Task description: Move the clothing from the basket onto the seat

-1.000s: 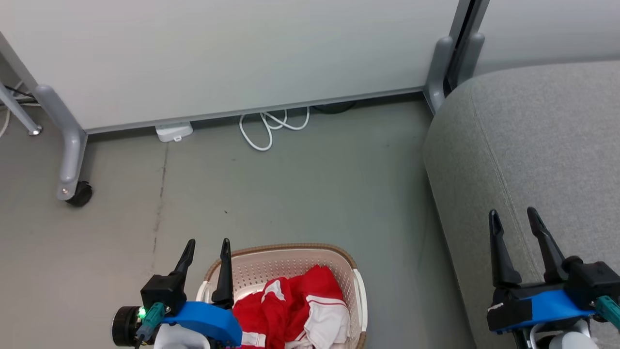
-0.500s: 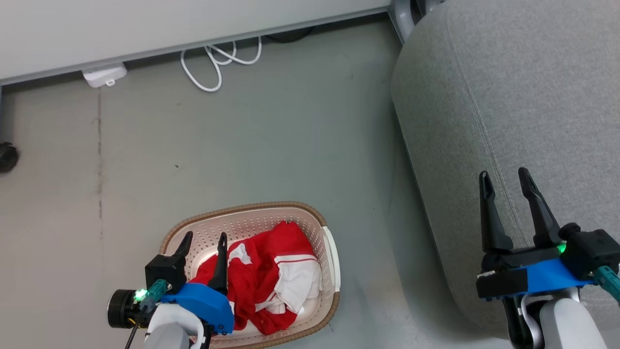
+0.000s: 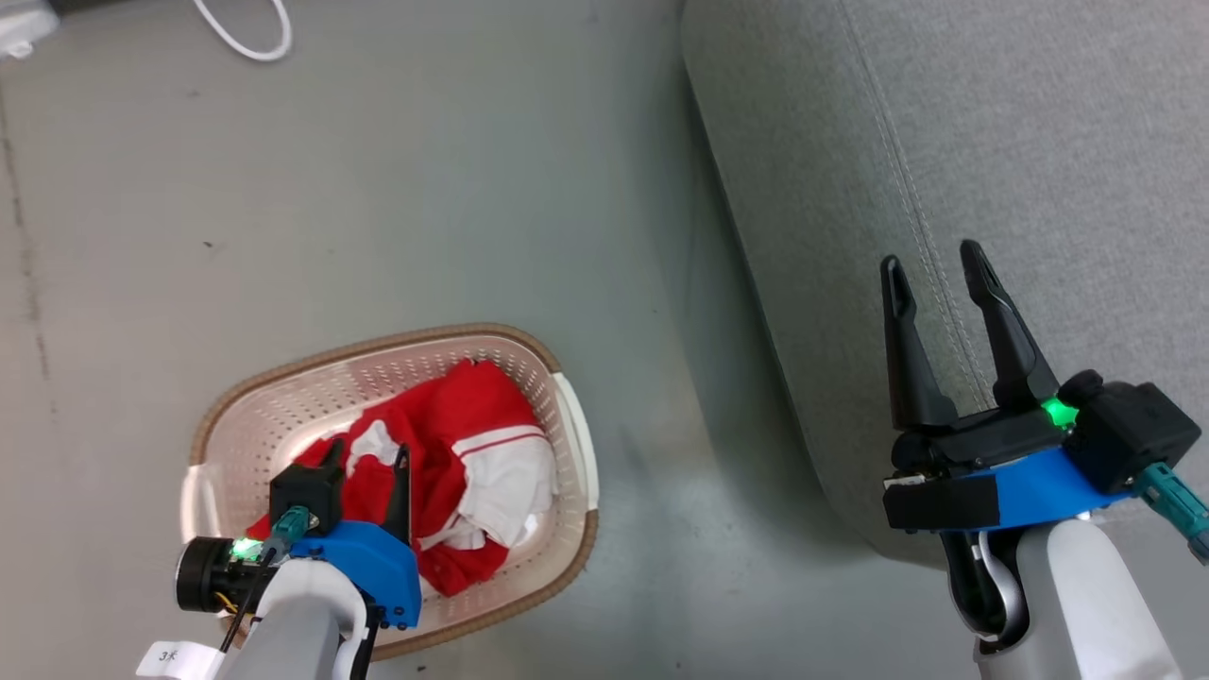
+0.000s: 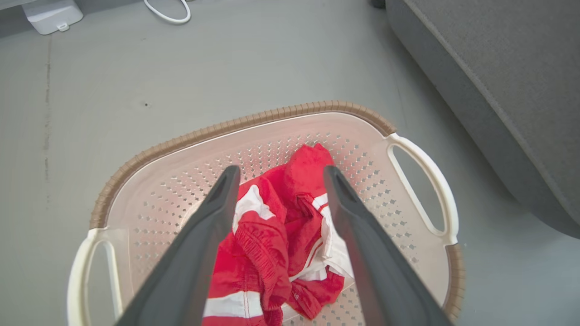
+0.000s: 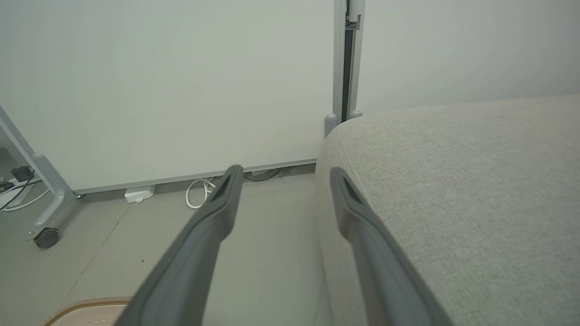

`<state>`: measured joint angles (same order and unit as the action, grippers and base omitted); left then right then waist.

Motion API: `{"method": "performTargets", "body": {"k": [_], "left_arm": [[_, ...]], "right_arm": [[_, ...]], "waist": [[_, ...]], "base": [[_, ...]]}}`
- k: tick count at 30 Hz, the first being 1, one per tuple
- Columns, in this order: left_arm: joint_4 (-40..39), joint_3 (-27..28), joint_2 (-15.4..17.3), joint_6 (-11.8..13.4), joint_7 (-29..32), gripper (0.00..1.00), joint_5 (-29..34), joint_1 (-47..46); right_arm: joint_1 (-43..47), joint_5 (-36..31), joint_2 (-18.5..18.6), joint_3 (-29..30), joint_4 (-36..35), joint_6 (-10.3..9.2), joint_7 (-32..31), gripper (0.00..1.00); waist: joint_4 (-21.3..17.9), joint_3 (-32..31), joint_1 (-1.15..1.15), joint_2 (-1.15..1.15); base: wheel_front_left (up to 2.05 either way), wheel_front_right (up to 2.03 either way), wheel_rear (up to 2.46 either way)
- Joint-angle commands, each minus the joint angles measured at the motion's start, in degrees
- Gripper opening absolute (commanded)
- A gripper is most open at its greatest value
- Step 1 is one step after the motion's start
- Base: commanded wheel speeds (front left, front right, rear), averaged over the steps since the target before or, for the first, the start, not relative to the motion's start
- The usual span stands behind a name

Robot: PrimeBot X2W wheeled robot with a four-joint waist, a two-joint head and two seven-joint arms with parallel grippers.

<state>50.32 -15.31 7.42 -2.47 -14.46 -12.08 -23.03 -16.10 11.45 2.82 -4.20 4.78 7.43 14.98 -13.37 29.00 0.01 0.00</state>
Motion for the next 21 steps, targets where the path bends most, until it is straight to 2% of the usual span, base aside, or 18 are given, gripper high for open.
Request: {"method": "performTargets", "body": {"k": [1,21], "left_arm": [[0.45,0.1,0.54,0.26,0.02,1.0,0.18,-1.1],[9.4,2.32,4.57,3.93,1.25,1.0,-2.06,-8.77]], "right_arm": [[-0.83,0.27,0.11,-0.26,-0.38,0.11,0.3,1.0],[-3.31,6.17,0.11,-4.94,-3.96,0.07,0.29,1.0]], "waist": [[-2.11,2.25,-0.01,0.0],[-7.33,12.61,-0.01,0.0]], "base": [[0.0,0.0,0.0],[0.0,0.0,0.0]]}}
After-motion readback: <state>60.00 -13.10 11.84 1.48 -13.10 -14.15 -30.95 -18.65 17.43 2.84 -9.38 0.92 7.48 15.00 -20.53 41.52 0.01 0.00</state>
